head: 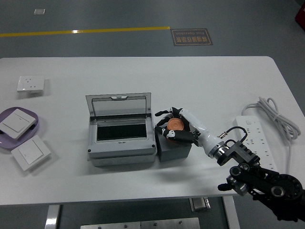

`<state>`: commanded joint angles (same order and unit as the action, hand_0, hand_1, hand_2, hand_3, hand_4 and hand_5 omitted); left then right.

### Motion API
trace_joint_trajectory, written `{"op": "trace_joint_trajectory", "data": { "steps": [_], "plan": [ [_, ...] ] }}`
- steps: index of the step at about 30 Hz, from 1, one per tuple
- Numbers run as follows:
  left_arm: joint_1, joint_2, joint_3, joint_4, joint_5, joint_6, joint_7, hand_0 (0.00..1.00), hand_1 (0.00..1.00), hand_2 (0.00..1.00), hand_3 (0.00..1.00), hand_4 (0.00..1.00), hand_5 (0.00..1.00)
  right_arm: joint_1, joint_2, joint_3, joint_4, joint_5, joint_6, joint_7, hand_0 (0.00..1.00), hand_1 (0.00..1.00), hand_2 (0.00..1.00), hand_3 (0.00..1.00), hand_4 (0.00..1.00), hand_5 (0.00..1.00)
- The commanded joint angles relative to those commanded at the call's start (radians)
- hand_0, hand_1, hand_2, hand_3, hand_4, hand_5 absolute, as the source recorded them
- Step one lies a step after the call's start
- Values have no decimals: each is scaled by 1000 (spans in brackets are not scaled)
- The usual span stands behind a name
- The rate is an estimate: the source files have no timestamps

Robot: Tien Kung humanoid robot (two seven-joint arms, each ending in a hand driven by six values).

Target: Pick up the cylinder from the cube,place it in the box,flap close box

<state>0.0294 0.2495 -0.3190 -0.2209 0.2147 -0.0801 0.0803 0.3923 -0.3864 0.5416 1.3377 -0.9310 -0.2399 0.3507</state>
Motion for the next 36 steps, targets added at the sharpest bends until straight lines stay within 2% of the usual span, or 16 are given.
{"op": "trace_joint_trajectory", "data": {
  "steps": [3, 4, 9, 10, 16, 26, 27, 32, 33, 36],
  "plan": [
    [0, 1, 0, 0, 0, 0, 0, 679, 686, 660, 695, 676, 194, 3, 0, -5, -2, 3, 2, -1, 518, 572, 504, 599, 535, 125],
    [0, 1, -1, 0, 1, 0, 0, 678, 686, 661, 695, 676, 194, 4, 0, -8, -3, 4, 3, -2, 443, 488, 405, 462, 2, 2],
    [-1, 2, -3, 0, 3, 0, 0, 678, 686, 661, 695, 676, 194, 15, -1, -26, -6, 6, 6, -6, 443, 488, 405, 462, 2, 2],
    [-1, 2, -3, 0, 4, 0, 0, 679, 686, 660, 695, 676, 194, 18, -1, -30, -6, 5, 7, -7, 378, 448, 372, 408, 2, 2],
    [-1, 4, -7, 0, 7, -1, -1, 678, 686, 660, 695, 677, 195, 27, -3, -45, -5, -1, 4, -15, 364, 429, 359, 389, 2, 2],
    [0, 1, -10, 1, 5, -1, -3, 678, 686, 660, 695, 677, 195, 3, 2, 8, 17, -2, -38, -3, 359, 420, 351, 372, 2, 2],
    [0, 1, -11, 1, 4, -1, -3, 677, 686, 660, 696, 677, 191, -1, 4, 16, 21, 5, -43, 2, 350, 392, 343, 282, 2, 2],
    [0, 1, -10, 1, 3, 0, -5, 677, 686, 660, 696, 677, 191, -17, 9, 49, 53, 45, -57, 22, 350, 392, 343, 282, 2, 2],
    [1, 1, -9, 1, 3, 0, -5, 677, 686, 661, 696, 676, 190, -19, 10, 55, 61, 56, -59, 26, 319, 350, 300, 213, 2, 2],
    [2, 1, -9, 1, 2, 0, -5, 677, 686, 661, 696, 676, 190, -21, 12, 69, 92, 87, -67, 37, 319, 350, 300, 213, 2, 2]
  ]
}}
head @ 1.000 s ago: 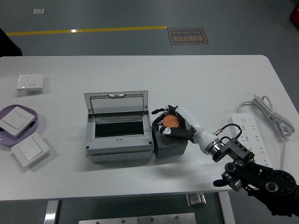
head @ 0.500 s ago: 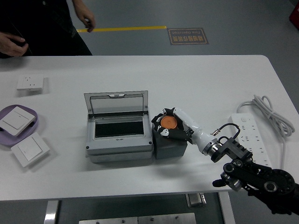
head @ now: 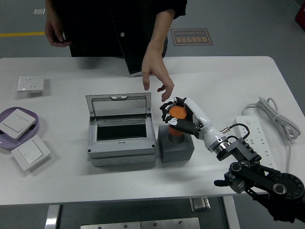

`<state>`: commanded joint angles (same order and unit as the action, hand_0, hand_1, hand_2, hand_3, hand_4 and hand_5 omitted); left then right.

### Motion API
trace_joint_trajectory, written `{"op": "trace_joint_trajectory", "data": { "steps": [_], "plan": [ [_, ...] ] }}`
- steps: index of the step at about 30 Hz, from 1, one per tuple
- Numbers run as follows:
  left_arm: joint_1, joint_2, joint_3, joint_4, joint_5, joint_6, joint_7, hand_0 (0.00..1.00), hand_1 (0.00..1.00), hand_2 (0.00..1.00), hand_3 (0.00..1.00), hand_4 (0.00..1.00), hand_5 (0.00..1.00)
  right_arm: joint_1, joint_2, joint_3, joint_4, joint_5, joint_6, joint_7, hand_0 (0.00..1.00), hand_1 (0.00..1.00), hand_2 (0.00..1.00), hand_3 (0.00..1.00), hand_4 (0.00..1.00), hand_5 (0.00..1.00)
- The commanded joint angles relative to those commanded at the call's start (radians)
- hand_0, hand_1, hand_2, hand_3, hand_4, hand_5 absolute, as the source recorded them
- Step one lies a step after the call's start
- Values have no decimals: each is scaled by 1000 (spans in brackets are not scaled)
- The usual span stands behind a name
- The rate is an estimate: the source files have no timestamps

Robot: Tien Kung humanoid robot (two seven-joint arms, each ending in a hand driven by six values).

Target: Pick up the cylinder from the cube,place it in the box,flap close box

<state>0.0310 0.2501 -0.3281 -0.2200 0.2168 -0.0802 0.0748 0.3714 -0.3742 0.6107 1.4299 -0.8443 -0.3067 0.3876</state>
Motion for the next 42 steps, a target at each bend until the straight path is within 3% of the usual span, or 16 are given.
{"op": "trace_joint_trajectory", "data": {
  "steps": [5, 10, 14, 15, 17, 20, 21, 27, 31, 37, 42],
  "plan": [
    [1, -1, 1, 0, -1, 0, 0, 677, 686, 663, 697, 679, 194, 19, 6, 12, 80, -32, -7, -46, 289, 321, 280, 193, 2, 2],
    [3, 1, 22, 0, -16, 0, 2, 676, 686, 663, 698, 679, 196, 86, 31, -2, 160, -112, 39, -145, 266, 303, 265, 187, 2, 2],
    [6, 6, 38, 1, -30, 1, 1, 676, 686, 663, 698, 679, 196, 155, 61, -42, 184, -77, 30, -177, 266, 303, 265, 187, 2, 2],
    [6, 8, 43, 2, -34, 1, 1, 676, 686, 664, 699, 681, 202, 178, 71, -56, 185, -76, 20, -191, 151, 228, 249, 182, 2, 2],
    [6, 11, 47, 2, -37, 0, 0, 676, 686, 664, 699, 681, 202, 211, 83, -70, 185, -107, 6, -226, 151, 228, 249, 182, 2, 2],
    [4, 13, 50, 2, -38, -1, -1, 676, 686, 664, 699, 681, 202, 262, 103, -79, 193, -218, 5, -326, 151, 228, 249, 182, 2, 2],
    [3, 14, 51, 2, -38, -1, -1, 676, 686, 664, 698, 688, 214, 279, 111, -82, 192, -258, 27, -365, 105, 207, 225, 181, 2, 2],
    [-1, 15, 51, 2, -36, -2, 0, 676, 686, 664, 697, 689, 222, 328, 135, -115, 169, -488, 161, -587, 92, 199, 222, 176, 2, 2],
    [-1, 15, 49, 1, -34, -1, 1, 676, 686, 664, 697, 689, 222, 332, 137, -130, 165, -638, 209, -692, 92, 199, 222, 176, 2, 2],
    [-5, 16, 41, 1, -27, -2, 1, 676, 686, 665, 698, 690, 225, 345, 136, -148, 161, -855, 216, -764, 89, 196, 229, 177, 2, 2],
    [-9, 17, 44, 2, -30, -4, 2, 676, 685, 665, 699, 690, 226, 337, 136, -147, 154, -969, 150, -736, 120, 209, 279, 231, 2, 2]
  ]
}}
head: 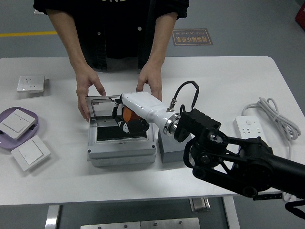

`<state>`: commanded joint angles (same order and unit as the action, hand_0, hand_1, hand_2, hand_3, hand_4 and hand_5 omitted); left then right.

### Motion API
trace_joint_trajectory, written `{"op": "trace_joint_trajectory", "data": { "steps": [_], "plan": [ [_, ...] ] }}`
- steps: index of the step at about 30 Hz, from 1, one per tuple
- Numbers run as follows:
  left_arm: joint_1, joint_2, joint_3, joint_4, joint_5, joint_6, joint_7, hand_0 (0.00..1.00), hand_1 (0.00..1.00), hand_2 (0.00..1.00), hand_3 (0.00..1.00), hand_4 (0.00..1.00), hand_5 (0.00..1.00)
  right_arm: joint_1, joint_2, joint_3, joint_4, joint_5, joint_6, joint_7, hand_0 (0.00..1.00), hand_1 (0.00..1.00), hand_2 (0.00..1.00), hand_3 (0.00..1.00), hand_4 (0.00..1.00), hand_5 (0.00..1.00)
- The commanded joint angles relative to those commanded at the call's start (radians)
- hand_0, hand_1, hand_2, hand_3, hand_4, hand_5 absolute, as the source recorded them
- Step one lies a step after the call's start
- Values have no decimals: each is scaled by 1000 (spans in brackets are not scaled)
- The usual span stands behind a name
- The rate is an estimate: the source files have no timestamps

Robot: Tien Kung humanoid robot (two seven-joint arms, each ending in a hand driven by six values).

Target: Pick up the cylinder from the cube,place it in the box,flap close box

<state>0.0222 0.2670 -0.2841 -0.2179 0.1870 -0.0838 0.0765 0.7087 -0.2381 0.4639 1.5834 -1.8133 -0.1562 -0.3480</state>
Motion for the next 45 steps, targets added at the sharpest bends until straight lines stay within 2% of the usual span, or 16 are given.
{"op": "trace_joint_trajectory", "data": {
  "steps": [3, 4, 9, 10, 13, 20, 22, 27, 28, 33, 34, 39, 40, 45],
  "plan": [
    [-1, 2, 0, 0, 0, 0, 0, 676, 685, 665, 699, 690, 226, -2, -1, -6, -6, -1, -26, 16, 120, 209, 279, 231, 2, 2],
    [-1, 3, 0, 0, 1, 0, 0, 676, 686, 666, 698, 691, 227, -1, -1, -10, -9, 9, -31, 20, 127, 224, 334, 279, 2, 2],
    [-2, 6, 0, 0, 0, 0, -1, 676, 686, 666, 698, 691, 227, 2, -3, -27, -21, 61, -34, 32, 127, 224, 334, 279, 2, 2],
    [-2, 7, 0, 0, 0, 0, -1, 676, 686, 665, 698, 691, 228, 4, -3, -30, -23, 70, -33, 33, 162, 249, 370, 312, 2, 2],
    [-3, 7, 0, 0, 0, 0, -1, 676, 686, 665, 698, 691, 228, 6, -3, -35, -28, 91, -21, 32, 162, 249, 370, 312, 2, 2],
    [-4, 8, -1, 0, 2, 0, 0, 676, 686, 665, 698, 690, 226, 6, 2, -40, -45, 146, 51, 3, 167, 260, 381, 323, 2, 2],
    [-5, 8, -1, 0, 1, 0, 1, 676, 686, 665, 698, 689, 226, 8, 4, -42, -52, 152, 58, 0, 195, 296, 401, 338, 2, 2],
    [-7, 8, -3, 0, 4, 0, 1, 676, 686, 665, 698, 689, 226, 14, 9, -52, -68, 165, 58, 5, 195, 296, 401, 338, 2, 2],
    [-7, 8, -3, 0, 4, 0, 1, 676, 686, 665, 698, 688, 224, 15, 10, -55, -72, 169, 58, 8, 464, 469, 502, 427, 161, 2],
    [-8, 9, -2, 0, 3, 0, 0, 676, 686, 665, 698, 688, 224, 17, 17, -64, -95, 199, 62, 37, 464, 469, 502, 427, 161, 2],
    [-8, 9, -2, 0, 3, 0, 0, 675, 686, 664, 698, 688, 224, 17, 19, -65, -99, 203, 61, 42, 624, 550, 541, 460, 175, 2],
    [-8, 8, -3, -1, 4, 0, 0, 675, 686, 664, 698, 688, 224, 13, 22, -67, -115, 217, 56, 55, 624, 550, 541, 460, 175, 2],
    [-8, 8, -4, -1, 5, 0, 0, 676, 685, 665, 698, 688, 224, 12, 23, -68, -117, 217, 56, 56, 677, 642, 610, 612, 487, 2],
    [-9, 8, -3, -1, 5, 0, 0, 676, 685, 665, 698, 688, 224, 11, 23, -68, -125, 213, 53, 60, 677, 642, 610, 612, 487, 2]
  ]
}}
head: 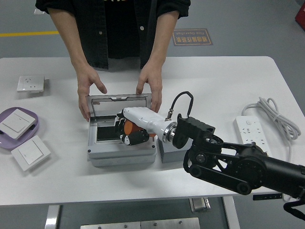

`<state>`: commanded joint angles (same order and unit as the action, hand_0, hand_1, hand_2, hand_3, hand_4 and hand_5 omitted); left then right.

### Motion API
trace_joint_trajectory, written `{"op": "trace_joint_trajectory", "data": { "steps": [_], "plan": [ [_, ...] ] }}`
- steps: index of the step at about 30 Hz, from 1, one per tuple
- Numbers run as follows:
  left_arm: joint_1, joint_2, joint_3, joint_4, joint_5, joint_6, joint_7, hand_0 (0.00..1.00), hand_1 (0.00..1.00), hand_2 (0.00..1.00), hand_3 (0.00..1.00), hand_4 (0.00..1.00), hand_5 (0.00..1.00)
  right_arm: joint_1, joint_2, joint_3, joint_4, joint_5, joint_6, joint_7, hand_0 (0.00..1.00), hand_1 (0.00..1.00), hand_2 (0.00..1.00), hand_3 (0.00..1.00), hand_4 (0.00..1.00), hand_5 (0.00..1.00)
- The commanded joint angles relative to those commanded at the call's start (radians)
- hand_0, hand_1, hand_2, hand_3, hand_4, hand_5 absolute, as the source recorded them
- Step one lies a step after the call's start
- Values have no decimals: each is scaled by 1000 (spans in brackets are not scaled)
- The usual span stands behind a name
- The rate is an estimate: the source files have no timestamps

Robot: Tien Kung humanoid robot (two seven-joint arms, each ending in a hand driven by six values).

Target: Pick up the cylinder from the cube,place it in the box,flap close box

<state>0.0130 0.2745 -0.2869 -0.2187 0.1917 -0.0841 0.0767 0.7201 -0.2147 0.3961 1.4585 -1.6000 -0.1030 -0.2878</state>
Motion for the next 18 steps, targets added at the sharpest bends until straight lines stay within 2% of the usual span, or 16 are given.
{"op": "trace_joint_trajectory", "data": {
  "steps": [1, 6, 7, 12, 13, 18],
  "plan": [
    [0, 0, 1, 0, -1, 0, 0, 676, 686, 665, 699, 689, 225, 0, 0, 0, -1, -1, -2, 1, 685, 652, 641, 651, 580, 273],
    [-3, 0, 4, 1, -7, -1, -4, 676, 686, 665, 699, 689, 225, 1, 0, 3, -6, 5, -19, 11, 685, 652, 641, 651, 580, 273],
    [-3, 0, 5, 1, -9, -1, -5, 676, 686, 665, 699, 688, 225, 2, 0, 3, -8, 9, -24, 14, 750, 668, 663, 640, 824, 533],
    [-4, -1, 6, 1, -11, -1, -8, 676, 686, 665, 699, 688, 225, 4, 0, 1, -11, 25, -36, 22, 750, 668, 663, 640, 824, 533],
    [-4, -1, 6, 1, -11, -1, -8, 676, 686, 674, 708, 690, 249, 4, 1, 1, -12, 29, -37, 24, 786, 678, 666, 655, 984, 816],
    [-3, -1, 5, 1, -9, -1, -8, 676, 686, 674, 708, 690, 249, 3, 0, -1, -10, 45, -45, 29, 786, 678, 666, 655, 984, 816]
  ]
}}
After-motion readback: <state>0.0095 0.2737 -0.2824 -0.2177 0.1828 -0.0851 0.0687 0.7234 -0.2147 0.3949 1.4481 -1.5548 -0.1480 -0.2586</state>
